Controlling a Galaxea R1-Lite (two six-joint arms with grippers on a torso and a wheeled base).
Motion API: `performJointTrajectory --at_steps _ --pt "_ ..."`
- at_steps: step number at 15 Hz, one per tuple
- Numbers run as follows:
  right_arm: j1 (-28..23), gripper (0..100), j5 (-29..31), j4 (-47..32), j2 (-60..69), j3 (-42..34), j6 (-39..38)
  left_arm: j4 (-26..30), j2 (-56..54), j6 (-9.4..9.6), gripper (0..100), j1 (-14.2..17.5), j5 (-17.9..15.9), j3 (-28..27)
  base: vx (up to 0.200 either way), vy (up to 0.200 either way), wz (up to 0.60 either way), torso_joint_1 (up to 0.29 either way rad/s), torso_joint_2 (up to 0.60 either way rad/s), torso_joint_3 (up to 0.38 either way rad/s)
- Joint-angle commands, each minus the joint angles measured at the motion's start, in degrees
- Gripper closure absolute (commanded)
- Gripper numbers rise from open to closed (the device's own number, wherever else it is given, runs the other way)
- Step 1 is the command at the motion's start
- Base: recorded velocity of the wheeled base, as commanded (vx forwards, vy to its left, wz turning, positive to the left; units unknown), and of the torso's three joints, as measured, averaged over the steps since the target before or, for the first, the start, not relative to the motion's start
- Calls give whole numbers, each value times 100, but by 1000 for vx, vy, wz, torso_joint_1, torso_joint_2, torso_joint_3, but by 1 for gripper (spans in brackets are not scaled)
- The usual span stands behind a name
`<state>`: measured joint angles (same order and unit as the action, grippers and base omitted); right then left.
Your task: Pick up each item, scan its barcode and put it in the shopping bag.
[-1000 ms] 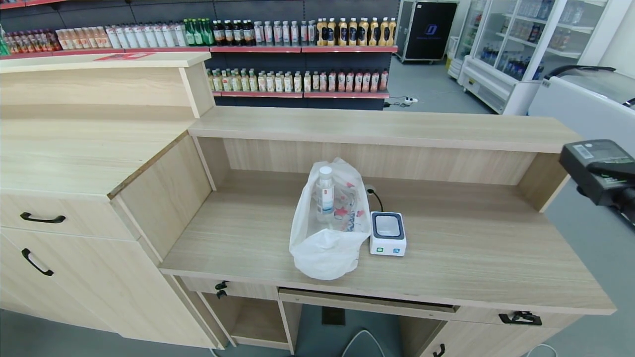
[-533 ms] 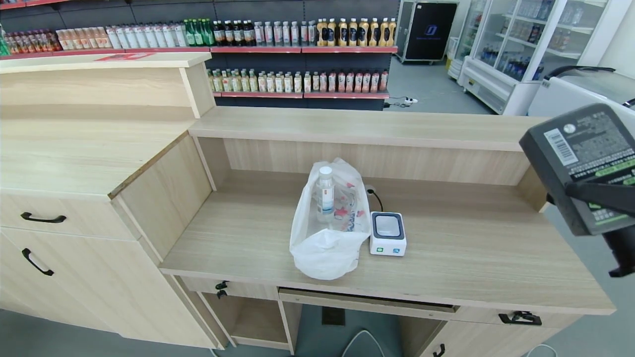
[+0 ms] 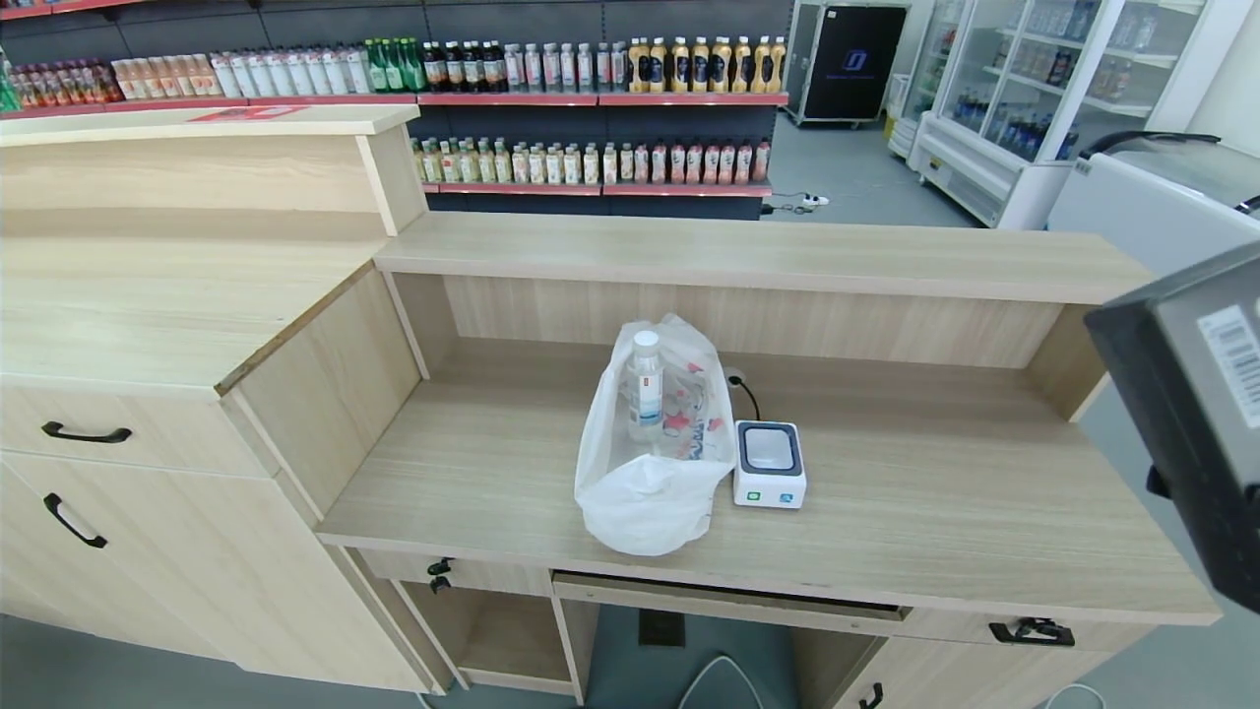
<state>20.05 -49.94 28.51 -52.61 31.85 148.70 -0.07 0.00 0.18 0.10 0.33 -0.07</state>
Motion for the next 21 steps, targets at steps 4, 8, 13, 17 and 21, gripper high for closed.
performJointTrajectory --at_steps 4,8,13,17,21 --pt "974 100 653 576 -390 -118 98 -1 0 -1 0 -1 2 -1 0 0 0 0 0 0" --pt "1317 100 661 673 -636 93 150 -1 0 -1 0 -1 2 7 0 0 0 0 0 0" --pt "1835 100 670 365 -522 -215 -52 -1 0 -1 0 -1 2 -1 0 0 0 0 0 0" --pt "2143 100 802 374 -654 -188 -69 -1 0 -1 0 -1 2 7 0 0 0 0 0 0" --pt "2240 100 820 392 -908 -109 -166 -1 0 -1 0 -1 2 7 0 0 0 0 0 0"
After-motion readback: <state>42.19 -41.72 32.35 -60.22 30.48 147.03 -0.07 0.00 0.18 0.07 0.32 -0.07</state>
